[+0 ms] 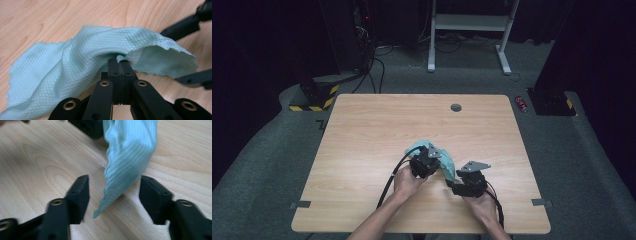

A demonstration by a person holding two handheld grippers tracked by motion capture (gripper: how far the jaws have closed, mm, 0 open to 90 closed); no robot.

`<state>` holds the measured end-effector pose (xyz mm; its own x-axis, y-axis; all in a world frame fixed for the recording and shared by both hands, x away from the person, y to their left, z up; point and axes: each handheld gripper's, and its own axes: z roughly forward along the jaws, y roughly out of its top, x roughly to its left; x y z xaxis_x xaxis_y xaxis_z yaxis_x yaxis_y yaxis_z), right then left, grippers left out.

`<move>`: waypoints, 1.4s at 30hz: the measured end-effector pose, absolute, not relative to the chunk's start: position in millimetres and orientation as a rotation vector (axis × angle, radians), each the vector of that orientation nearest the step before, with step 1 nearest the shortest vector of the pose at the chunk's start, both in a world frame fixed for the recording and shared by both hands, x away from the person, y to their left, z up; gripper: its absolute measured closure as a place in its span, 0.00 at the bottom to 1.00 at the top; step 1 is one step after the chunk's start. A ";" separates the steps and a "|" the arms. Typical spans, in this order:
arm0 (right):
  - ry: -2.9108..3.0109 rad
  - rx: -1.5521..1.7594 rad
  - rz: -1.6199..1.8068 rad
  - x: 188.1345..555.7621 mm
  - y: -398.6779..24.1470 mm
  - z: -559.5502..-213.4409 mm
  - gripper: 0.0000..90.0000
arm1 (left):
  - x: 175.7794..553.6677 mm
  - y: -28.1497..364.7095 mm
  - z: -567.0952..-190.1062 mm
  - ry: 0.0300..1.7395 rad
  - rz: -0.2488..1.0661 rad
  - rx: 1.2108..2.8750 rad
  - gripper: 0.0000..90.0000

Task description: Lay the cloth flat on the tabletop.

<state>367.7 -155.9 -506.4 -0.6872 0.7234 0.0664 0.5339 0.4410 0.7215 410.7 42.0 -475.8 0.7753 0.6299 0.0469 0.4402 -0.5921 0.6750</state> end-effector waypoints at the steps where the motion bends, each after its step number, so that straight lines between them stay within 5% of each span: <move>1: 2.427 1.090 1.067 366.4 -155.1 -506.8 0.75 | 411.0 43.6 -474.7 0.790 0.367 2.302 1.00; 5: 2.398 1.072 1.044 367.5 -159.1 -502.2 0.99 | 409.8 50.3 -470.3 0.792 0.378 2.304 1.00; 16: 2.261 1.008 1.051 367.7 -170.3 -461.4 1.00 | 402.0 61.5 -427.4 0.714 0.482 2.291 0.97; 22: 2.307 1.016 1.026 370.1 -175.8 -465.7 1.00 | 400.2 76.6 -442.3 0.775 0.422 2.287 0.97; 32: 2.339 1.103 0.994 375.2 -183.6 -476.7 0.86 | 371.0 51.2 -492.8 0.791 0.276 2.322 0.69; 37: 2.369 1.126 0.963 374.9 -186.3 -482.4 0.85 | 367.6 39.7 -508.7 0.839 0.330 2.326 0.59; 42: 2.394 1.098 0.960 374.2 -184.1 -486.4 0.99 | 376.1 38.7 -511.0 0.910 0.351 2.259 0.75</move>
<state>374.2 -184.1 -486.4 -0.6452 0.7636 -0.0225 0.5364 0.4738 0.6984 376.1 38.7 -511.0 0.7207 0.6933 0.0001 0.5136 -0.5340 0.6716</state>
